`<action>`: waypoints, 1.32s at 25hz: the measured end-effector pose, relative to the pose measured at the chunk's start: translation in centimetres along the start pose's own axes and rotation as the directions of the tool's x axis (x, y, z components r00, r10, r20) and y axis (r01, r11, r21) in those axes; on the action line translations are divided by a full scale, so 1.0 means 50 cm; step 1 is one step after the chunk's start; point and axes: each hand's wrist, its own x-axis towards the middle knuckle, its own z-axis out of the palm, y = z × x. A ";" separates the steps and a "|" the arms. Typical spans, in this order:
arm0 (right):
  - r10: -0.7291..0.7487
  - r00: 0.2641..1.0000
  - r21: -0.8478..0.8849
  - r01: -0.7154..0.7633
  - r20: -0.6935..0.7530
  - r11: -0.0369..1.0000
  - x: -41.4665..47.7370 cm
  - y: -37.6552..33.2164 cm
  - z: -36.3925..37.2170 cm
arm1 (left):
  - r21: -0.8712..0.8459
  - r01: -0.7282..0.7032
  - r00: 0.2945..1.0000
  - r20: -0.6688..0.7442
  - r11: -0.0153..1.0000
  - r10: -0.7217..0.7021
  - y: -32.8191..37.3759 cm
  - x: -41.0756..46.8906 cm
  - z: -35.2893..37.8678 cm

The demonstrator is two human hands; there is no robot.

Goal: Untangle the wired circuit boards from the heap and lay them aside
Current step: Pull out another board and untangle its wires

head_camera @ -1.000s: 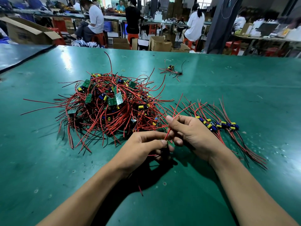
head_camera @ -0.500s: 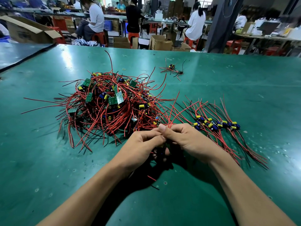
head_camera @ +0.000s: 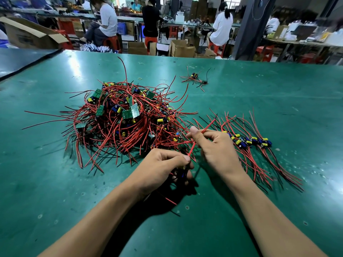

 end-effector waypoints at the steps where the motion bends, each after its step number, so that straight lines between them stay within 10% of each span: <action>1: 0.010 0.998 -0.013 -0.011 -0.059 1.000 0.001 0.003 0.000 | 0.006 -0.001 1.000 -0.001 1.000 0.001 0.001 0.000 0.001; 8: 0.310 0.943 0.450 -0.331 0.123 0.830 -0.002 -0.009 0.017 | 0.001 -0.039 0.994 -0.102 0.999 0.039 -0.002 -0.002 0.007; 15: 0.215 0.842 0.228 -0.365 0.495 0.903 -0.017 -0.006 -0.009 | -0.035 -0.056 0.987 -0.155 0.998 0.050 -0.003 -0.002 0.008; 26: 0.196 0.978 0.219 -0.175 -0.076 0.960 0.001 -0.002 0.000 | 0.009 0.005 0.999 -0.031 1.000 -0.004 0.001 -0.007 0.004; 33: 0.545 0.783 0.783 -0.529 0.301 0.327 0.017 -0.024 -0.015 | 0.076 -0.031 0.999 0.022 0.997 0.029 0.001 -0.011 0.002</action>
